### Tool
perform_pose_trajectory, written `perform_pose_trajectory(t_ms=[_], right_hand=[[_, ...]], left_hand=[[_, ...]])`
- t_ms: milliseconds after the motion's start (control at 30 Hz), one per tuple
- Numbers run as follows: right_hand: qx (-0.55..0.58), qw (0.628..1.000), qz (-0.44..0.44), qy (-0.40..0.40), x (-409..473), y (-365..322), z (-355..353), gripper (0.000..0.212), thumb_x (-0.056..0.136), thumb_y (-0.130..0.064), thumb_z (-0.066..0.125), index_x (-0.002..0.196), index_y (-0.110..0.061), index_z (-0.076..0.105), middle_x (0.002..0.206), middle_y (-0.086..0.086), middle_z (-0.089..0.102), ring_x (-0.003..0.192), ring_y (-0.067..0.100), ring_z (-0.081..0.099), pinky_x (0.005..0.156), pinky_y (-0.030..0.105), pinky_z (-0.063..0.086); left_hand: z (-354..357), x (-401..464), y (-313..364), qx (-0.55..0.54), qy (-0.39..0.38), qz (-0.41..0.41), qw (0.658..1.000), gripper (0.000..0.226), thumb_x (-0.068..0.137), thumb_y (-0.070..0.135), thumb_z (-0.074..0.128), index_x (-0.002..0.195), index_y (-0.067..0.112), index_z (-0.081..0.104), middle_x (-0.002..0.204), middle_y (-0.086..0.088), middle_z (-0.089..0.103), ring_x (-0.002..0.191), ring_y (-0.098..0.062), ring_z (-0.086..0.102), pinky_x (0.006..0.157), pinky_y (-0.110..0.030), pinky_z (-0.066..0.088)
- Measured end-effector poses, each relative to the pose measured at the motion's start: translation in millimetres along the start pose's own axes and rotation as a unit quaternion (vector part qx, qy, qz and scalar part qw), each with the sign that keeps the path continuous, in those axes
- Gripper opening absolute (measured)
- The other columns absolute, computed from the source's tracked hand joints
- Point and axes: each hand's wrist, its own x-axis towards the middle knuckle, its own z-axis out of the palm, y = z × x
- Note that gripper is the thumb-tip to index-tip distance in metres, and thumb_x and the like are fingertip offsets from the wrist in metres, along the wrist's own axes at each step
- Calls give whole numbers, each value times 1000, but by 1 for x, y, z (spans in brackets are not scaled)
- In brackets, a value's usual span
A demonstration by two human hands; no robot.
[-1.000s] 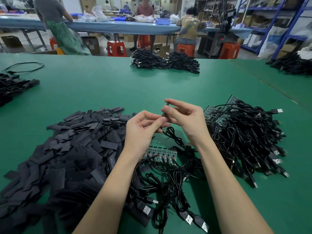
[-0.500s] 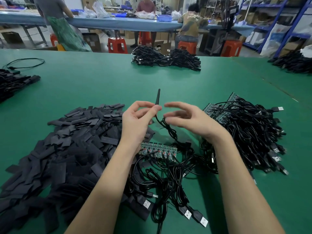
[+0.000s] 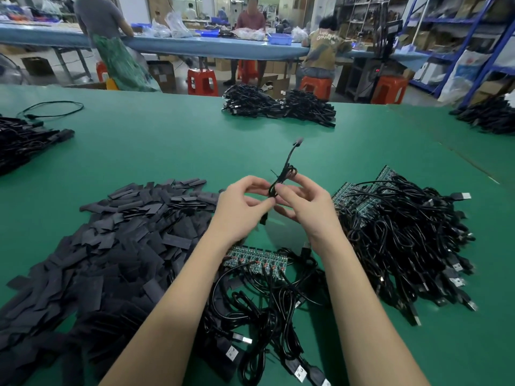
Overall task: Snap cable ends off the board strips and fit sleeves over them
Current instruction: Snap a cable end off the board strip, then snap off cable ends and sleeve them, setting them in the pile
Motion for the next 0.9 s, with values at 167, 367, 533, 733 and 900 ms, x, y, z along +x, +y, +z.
perform_pose_trajectory(t_ms=[167, 367, 533, 733, 900], right_hand=[[-126, 991, 50, -3, 1, 2, -9, 50, 93, -23, 72, 139, -14, 53, 102, -5, 69, 92, 15, 71, 78, 27, 60], [-289, 956, 33, -36, 3, 11, -13, 21, 88, -32, 73, 107, -25, 72, 102, -2, 75, 94, 20, 72, 93, 44, 56], [-358, 932, 30, -51, 4, 19, -18, 19, 87, -37, 74, 103, -26, 74, 93, -10, 75, 84, 2, 68, 84, 26, 54], [-417, 905, 22, -75, -3, 10, -21, 16, 89, -39, 73, 99, -27, 74, 87, -12, 72, 80, 5, 66, 71, 20, 48], [-505, 839, 78, -185, -5, -6, -28, 23, 91, -44, 69, 89, -22, 76, 83, -6, 77, 83, 11, 70, 84, 30, 54]], left_hand=[[-1, 59, 0, 105, 15, 61, 992, 14, 83, 15, 77, 90, 25, 70, 87, 15, 71, 55, 8, 58, 60, -5, 43], [-6, 129, -14, 301, -26, 78, 950, 11, 87, 10, 67, 97, 13, 69, 97, -2, 71, 90, -25, 65, 87, -32, 51], [-14, 149, -21, 394, -43, 56, 916, 24, 89, 12, 67, 111, 10, 58, 118, -10, 63, 110, -32, 57, 94, -42, 47], [-16, 129, -5, 289, -10, 37, 956, 24, 90, 20, 67, 111, 9, 61, 117, -7, 64, 108, -25, 59, 95, -34, 46], [-6, 85, 16, 153, -31, 52, 986, 9, 91, 30, 69, 89, 22, 66, 86, 11, 69, 77, -1, 62, 72, -14, 46]])
